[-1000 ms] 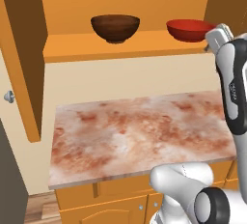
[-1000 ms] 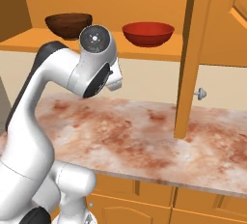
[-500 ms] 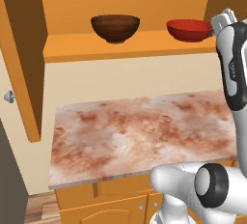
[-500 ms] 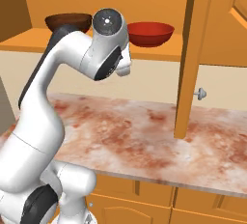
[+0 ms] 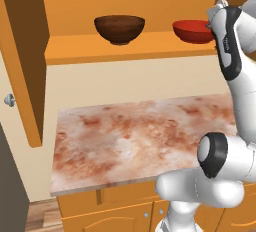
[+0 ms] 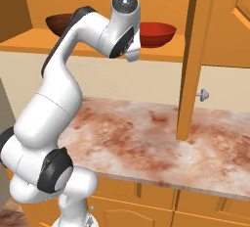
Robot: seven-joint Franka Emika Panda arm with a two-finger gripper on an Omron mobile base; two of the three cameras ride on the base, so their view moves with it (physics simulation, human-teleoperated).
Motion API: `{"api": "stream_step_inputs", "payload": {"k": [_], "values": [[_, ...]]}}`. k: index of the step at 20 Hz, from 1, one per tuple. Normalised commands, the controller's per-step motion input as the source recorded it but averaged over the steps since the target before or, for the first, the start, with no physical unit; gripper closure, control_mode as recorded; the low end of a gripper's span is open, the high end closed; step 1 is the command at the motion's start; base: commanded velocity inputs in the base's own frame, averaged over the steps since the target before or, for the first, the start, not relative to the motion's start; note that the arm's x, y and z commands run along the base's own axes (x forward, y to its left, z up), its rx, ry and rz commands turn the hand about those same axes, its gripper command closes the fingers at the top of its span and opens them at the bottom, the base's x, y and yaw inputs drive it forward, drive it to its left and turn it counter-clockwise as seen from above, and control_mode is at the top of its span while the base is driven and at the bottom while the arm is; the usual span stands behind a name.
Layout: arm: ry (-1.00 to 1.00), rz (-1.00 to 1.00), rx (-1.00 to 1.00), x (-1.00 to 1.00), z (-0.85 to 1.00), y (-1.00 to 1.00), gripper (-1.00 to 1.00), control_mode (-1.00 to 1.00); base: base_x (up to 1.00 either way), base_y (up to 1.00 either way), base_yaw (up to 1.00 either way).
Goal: Pick up the bowls from the cabinet and place each bowl in front of a stool on the dining counter.
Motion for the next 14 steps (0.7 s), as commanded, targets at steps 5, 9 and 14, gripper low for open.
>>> {"api": "stream_step_inputs", "payload": {"k": [5, 9, 14], "values": [[0.00, 0.00, 0.01, 0.47, -0.06, -0.20, -1.00, -1.00, 0.00, 0.00, 0.00], [0.00, 0.00, 0.04, 0.37, -0.14, -0.31, -1.00, -1.00, 0.00, 0.00, 0.00], [0.00, 0.00, 0.03, 0.32, -0.21, -0.22, -1.00, -1.00, 0.00, 0.00, 0.00]]}}
